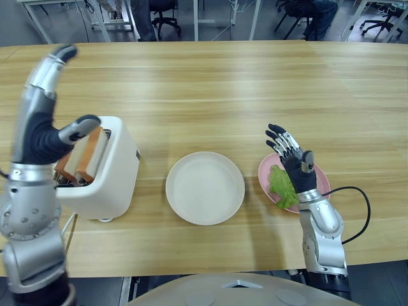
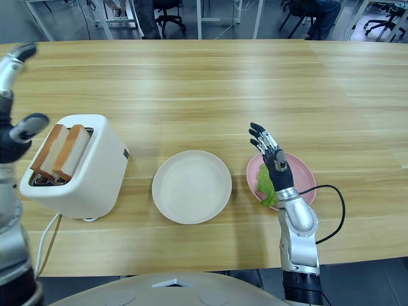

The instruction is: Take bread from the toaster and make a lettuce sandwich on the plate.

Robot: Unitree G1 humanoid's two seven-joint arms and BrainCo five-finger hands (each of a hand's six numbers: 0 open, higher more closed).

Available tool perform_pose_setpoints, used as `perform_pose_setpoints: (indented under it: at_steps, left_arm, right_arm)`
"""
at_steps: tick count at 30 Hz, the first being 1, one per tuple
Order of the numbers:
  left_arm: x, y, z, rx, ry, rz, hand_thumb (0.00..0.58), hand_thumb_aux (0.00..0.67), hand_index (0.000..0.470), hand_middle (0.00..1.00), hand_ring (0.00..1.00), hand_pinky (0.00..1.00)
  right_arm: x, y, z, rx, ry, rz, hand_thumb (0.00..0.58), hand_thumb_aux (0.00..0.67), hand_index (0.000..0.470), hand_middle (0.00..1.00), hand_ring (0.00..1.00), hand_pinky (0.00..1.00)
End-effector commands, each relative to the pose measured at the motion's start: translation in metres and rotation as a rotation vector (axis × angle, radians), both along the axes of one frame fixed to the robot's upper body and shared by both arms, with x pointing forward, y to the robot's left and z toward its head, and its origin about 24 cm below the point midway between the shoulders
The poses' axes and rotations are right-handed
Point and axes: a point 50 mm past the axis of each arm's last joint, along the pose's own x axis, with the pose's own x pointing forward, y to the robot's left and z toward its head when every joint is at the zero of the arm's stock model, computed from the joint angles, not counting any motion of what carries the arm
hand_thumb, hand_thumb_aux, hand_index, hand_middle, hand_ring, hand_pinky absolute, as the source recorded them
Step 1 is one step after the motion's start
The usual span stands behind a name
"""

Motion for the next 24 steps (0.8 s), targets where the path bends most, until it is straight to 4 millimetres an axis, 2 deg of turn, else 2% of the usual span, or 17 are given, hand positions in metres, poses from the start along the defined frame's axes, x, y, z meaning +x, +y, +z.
perform_pose_setpoints:
  at_steps: [1,5,10,17,24]
  left_arm:
    - [0.010,0.020,-0.020,0.161,0.053,0.281,0.000,0.000,0.000,0.00,0.00,0.00]
    - [0.008,0.054,-0.047,0.239,0.211,0.541,0.000,0.000,0.000,0.00,0.00,0.00]
    - [0.003,0.075,-0.073,0.252,0.384,0.701,0.000,0.000,0.000,0.00,0.00,0.00]
    - [-0.003,0.086,-0.097,0.236,0.504,0.798,0.000,0.000,0.000,0.00,0.00,0.00]
    - [-0.003,0.077,-0.112,0.210,0.566,0.754,0.000,0.000,0.000,0.00,0.00,0.00]
  right_arm:
    - [0.002,0.003,0.001,-0.133,0.000,-0.073,0.000,0.000,0.000,0.00,0.00,0.00]
    - [0.003,0.002,0.003,-0.223,-0.035,-0.099,0.000,0.000,0.000,0.00,0.00,0.00]
    - [0.000,-0.002,0.001,-0.244,-0.028,-0.102,0.000,0.000,0.000,0.00,0.00,0.00]
    - [-0.004,-0.005,-0.002,-0.251,-0.011,-0.086,0.000,0.000,0.000,0.00,0.00,0.00]
    - [-0.008,-0.005,-0.002,-0.256,-0.006,-0.080,0.000,0.000,0.000,0.00,0.00,0.00]
